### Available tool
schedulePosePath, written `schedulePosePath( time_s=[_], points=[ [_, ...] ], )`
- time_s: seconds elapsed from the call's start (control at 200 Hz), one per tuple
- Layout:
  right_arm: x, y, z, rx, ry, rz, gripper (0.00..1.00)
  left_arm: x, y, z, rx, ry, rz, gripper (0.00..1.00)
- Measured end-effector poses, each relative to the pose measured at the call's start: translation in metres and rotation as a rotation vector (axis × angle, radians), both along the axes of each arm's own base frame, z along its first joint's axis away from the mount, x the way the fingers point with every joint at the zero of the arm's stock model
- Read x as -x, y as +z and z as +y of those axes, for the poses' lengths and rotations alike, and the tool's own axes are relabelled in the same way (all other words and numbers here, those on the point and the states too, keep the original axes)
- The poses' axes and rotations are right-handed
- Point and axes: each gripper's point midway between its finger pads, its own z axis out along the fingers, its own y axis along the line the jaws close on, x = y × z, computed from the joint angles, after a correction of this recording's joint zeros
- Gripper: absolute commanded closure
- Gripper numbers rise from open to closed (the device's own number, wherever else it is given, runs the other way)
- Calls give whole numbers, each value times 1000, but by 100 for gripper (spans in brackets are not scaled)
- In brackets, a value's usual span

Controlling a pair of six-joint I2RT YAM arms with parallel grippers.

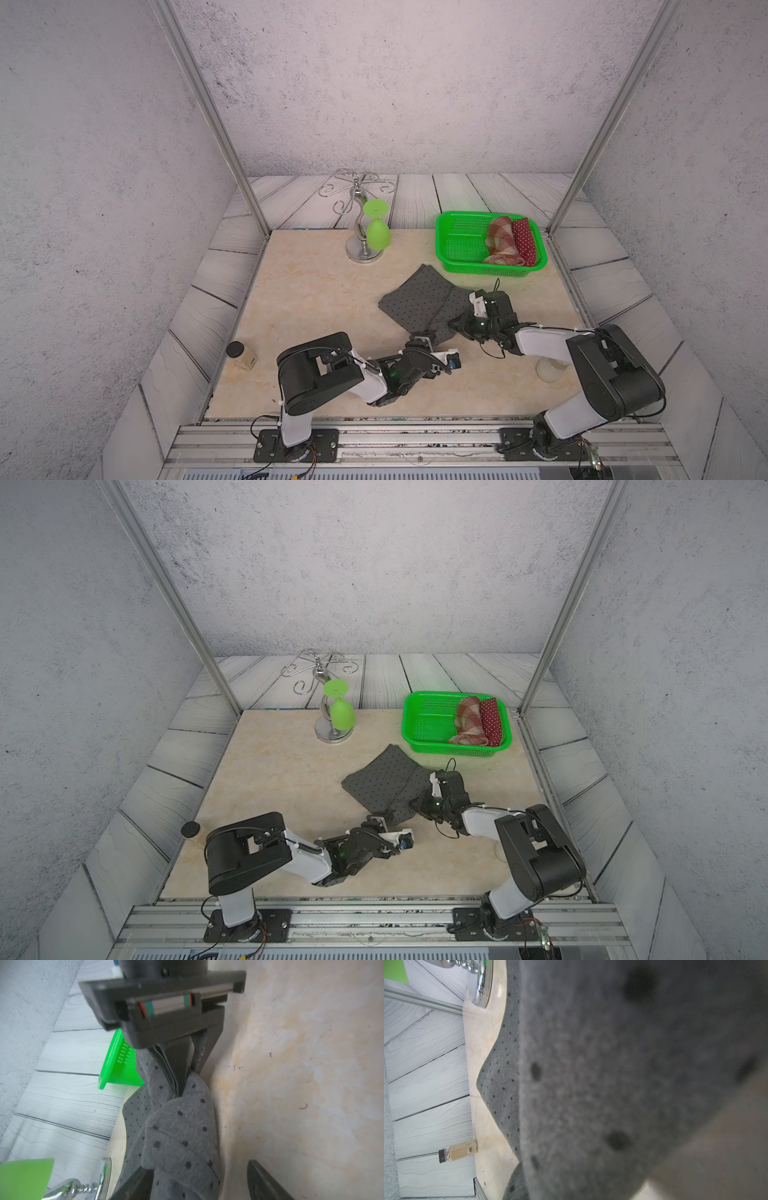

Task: Roll up the skirts
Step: Roll the skirt at the center of the board.

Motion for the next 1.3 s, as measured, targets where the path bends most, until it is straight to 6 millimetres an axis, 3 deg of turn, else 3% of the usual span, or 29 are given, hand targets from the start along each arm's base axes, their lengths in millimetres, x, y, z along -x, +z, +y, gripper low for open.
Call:
schedulePosePath(
  time_s=[0.125, 0.25, 0.405, 0.64, 0.781, 0.896, 0.956, 1.296],
  points=[
    [1, 0, 1, -6, 3, 3, 88, -2, 2, -6, 0, -12, -20, 26],
    [3, -2, 0, -6, 0, 8, 88, -3, -12, -12, -19, -22, -24, 26],
    [3, -2, -1, -9, 0, 8, 88, -9, -7, -18, 29, -13, -70, 25],
    [4, 1, 2, -27, 13, 7, 88, -3, 2, -7, 89, -16, -130, 25],
    [4, 1, 3, -33, 17, 6, 88, 3, 31, 4, 157, -16, -144, 25],
    [5, 1, 3, -33, 18, 7, 88, 5, 66, 2, 248, -30, -174, 25],
    [5, 1, 3, -34, 18, 7, 88, 8, 73, 0, 265, -49, -176, 25],
    [5, 2, 4, -37, 17, 11, 87, 20, 25, -24, 106, -181, -59, 24]
  ],
)
